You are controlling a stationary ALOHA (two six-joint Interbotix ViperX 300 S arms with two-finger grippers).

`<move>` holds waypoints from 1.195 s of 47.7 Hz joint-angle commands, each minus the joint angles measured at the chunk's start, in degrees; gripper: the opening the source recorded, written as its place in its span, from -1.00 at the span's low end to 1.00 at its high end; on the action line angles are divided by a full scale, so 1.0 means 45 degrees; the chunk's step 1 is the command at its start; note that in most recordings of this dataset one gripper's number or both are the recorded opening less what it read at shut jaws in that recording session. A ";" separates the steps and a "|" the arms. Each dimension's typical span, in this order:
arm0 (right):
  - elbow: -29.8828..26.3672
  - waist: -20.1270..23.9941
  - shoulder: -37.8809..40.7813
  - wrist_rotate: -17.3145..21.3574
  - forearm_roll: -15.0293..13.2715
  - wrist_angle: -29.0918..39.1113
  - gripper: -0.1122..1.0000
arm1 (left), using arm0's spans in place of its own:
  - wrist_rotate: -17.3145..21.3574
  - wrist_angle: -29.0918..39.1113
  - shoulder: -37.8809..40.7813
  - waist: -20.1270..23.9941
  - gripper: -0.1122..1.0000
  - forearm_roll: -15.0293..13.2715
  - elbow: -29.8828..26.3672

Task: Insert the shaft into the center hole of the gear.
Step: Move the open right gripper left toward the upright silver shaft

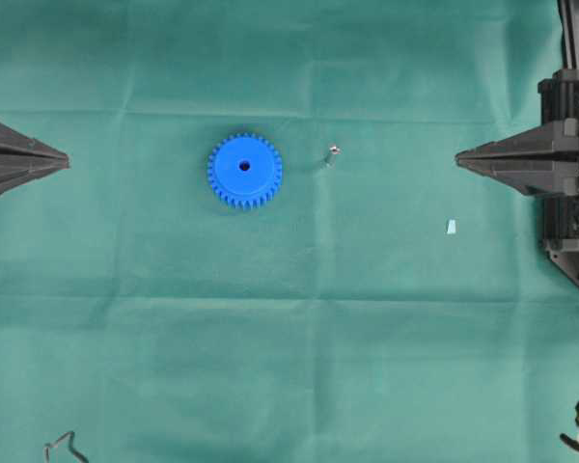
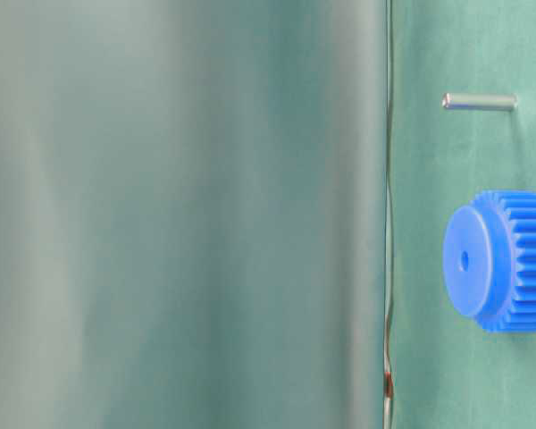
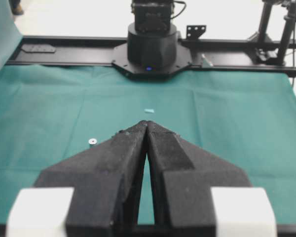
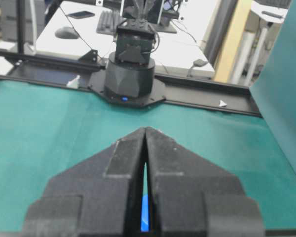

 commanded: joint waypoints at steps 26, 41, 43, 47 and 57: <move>-0.0898 -0.0801 0.1367 0.0059 0.0059 0.1738 -0.75 | -0.0078 0.0859 0.0195 -0.0176 -0.80 0.0156 -0.0703; -0.0957 -0.1797 0.3926 0.0059 0.0742 0.0254 -0.13 | -0.0078 0.0820 0.0195 -0.0176 -0.80 0.0156 -0.0703; -0.1016 -0.1875 0.4375 0.0078 0.0801 0.0137 0.10 | -0.0078 0.0820 0.0195 -0.0176 -0.80 0.0156 -0.0703; -0.1113 -0.2012 0.5293 0.0059 0.0840 -0.0234 0.57 | -0.0098 0.0820 0.0195 -0.0176 -0.80 0.0156 -0.0703; -0.1172 -0.2285 0.7578 0.0059 0.1387 -0.1855 0.79 | -0.0098 0.0820 0.0195 -0.0176 -0.80 0.0156 -0.0684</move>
